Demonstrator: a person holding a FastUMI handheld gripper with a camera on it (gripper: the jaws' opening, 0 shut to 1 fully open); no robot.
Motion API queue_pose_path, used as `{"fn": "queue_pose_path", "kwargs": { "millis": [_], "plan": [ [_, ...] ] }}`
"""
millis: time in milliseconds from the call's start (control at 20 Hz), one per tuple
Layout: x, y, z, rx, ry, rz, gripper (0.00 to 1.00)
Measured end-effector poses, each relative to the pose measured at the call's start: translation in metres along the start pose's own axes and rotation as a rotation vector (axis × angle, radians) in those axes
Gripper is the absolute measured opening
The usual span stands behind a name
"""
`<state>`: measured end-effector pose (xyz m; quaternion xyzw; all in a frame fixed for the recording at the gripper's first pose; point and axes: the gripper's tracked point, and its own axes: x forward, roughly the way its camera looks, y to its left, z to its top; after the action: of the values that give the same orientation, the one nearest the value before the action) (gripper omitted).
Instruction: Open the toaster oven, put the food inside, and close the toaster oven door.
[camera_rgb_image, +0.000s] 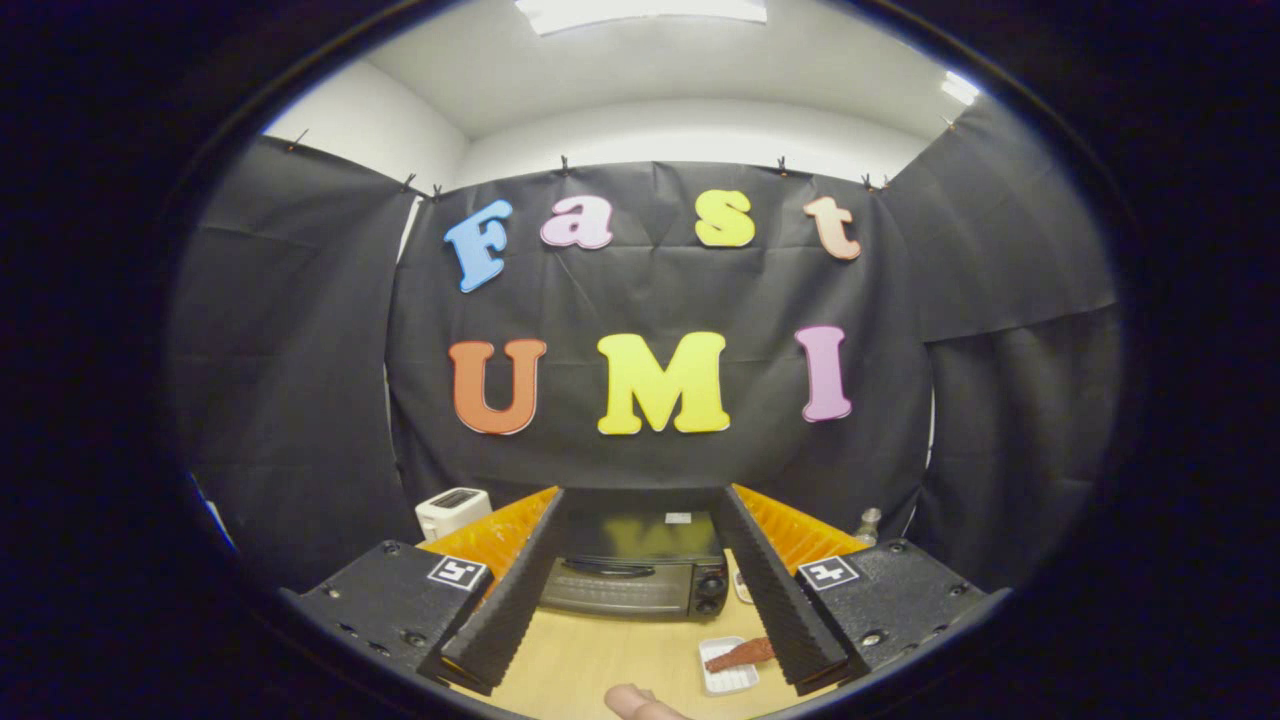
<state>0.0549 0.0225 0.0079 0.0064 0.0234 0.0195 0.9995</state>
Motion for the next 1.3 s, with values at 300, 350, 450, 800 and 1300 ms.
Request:
{"fn": "queue_pose_path", "kwargs": {
  "millis": [300, 350, 450, 800, 1300],
  "plan": [
    [0.068, -0.005, -0.036, -0.002, 0.127, -0.03, 0.98],
    [0.08, -0.005, -0.042, -0.007, 0.148, -0.038, 0.98],
    [0.109, -0.002, -0.059, -0.003, 0.197, -0.039, 0.98],
    [0.194, 0.002, -0.15, 0.087, 0.425, -0.006, 0.98],
    [0.253, 0.031, -0.219, 0.106, 0.561, 0.034, 0.98]
  ]
}}
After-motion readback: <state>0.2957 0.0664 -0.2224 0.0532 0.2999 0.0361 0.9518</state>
